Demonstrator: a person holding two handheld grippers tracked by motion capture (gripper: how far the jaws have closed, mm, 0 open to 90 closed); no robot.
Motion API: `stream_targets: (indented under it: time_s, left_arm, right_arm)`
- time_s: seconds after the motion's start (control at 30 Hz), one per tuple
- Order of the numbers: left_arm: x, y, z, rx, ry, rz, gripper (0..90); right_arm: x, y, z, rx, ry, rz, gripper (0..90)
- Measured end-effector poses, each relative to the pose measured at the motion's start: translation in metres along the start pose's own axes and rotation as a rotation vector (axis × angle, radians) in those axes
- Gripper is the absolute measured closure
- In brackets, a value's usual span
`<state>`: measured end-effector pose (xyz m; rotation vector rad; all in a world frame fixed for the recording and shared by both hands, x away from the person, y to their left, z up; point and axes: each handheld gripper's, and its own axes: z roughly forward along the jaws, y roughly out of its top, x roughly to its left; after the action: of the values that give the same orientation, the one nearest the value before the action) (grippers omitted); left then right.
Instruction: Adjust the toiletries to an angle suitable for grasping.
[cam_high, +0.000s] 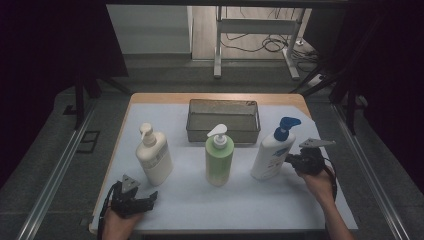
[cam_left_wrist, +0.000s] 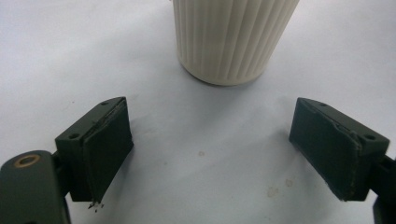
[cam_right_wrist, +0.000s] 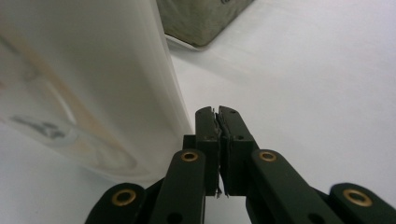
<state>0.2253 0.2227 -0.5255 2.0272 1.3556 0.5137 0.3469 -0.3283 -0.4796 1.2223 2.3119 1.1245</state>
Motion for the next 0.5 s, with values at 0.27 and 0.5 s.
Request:
stream_targets:
  time_s: [0.27, 0.5]
  left_arm:
    - [-0.0001, 0.0000, 0.0000, 0.000, 0.000, -0.002, 12.6]
    - [0.0000, 0.0000, 0.0000, 0.000, 0.000, -0.002, 12.6]
  right_arm:
    - [-0.0042, 0.0028, 0.0088, 0.005, 0.035, -0.011, 87.8]
    - [-0.0048, 0.0008, 0.0065, 0.010, 0.059, -0.029, 89.1]
